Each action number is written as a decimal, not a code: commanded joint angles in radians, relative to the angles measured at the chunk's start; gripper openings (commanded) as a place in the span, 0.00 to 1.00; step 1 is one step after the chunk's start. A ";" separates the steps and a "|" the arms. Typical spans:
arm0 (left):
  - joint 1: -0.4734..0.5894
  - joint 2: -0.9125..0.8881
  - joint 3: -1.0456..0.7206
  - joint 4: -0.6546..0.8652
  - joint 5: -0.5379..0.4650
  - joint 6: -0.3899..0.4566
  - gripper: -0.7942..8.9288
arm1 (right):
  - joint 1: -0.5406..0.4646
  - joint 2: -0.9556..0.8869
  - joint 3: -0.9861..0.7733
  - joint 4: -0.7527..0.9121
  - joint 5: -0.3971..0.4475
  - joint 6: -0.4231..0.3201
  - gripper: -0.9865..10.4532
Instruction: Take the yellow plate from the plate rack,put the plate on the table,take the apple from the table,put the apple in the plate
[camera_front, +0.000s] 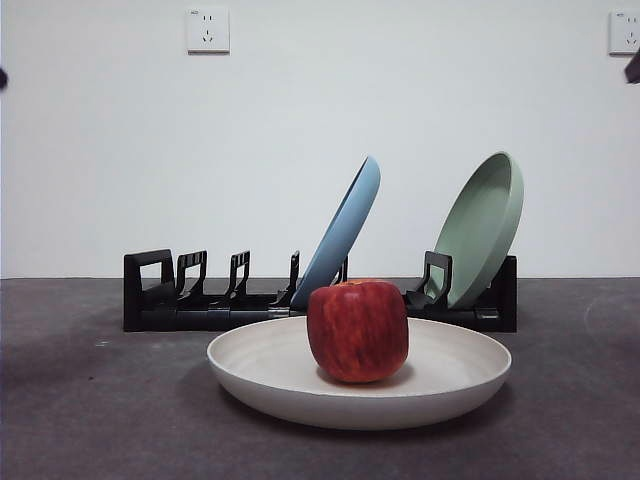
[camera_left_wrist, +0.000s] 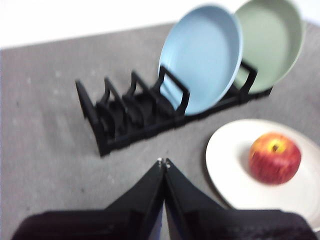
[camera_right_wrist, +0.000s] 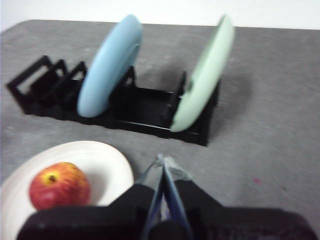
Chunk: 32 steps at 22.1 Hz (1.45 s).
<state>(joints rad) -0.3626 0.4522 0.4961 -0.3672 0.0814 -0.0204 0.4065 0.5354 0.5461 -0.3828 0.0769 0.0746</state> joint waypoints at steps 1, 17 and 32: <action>-0.004 0.000 -0.007 -0.012 0.001 -0.043 0.07 | 0.000 0.018 -0.005 -0.007 0.039 0.044 0.09; -0.004 0.003 -0.007 -0.099 -0.015 -0.052 0.08 | 0.000 0.045 -0.004 -0.015 0.035 0.104 0.09; 0.312 -0.369 -0.410 0.245 -0.020 0.073 0.08 | 0.000 0.045 -0.004 -0.015 0.035 0.104 0.09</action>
<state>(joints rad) -0.0536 0.0864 0.0929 -0.1349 0.0608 0.0444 0.4065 0.5804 0.5461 -0.4030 0.1081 0.1692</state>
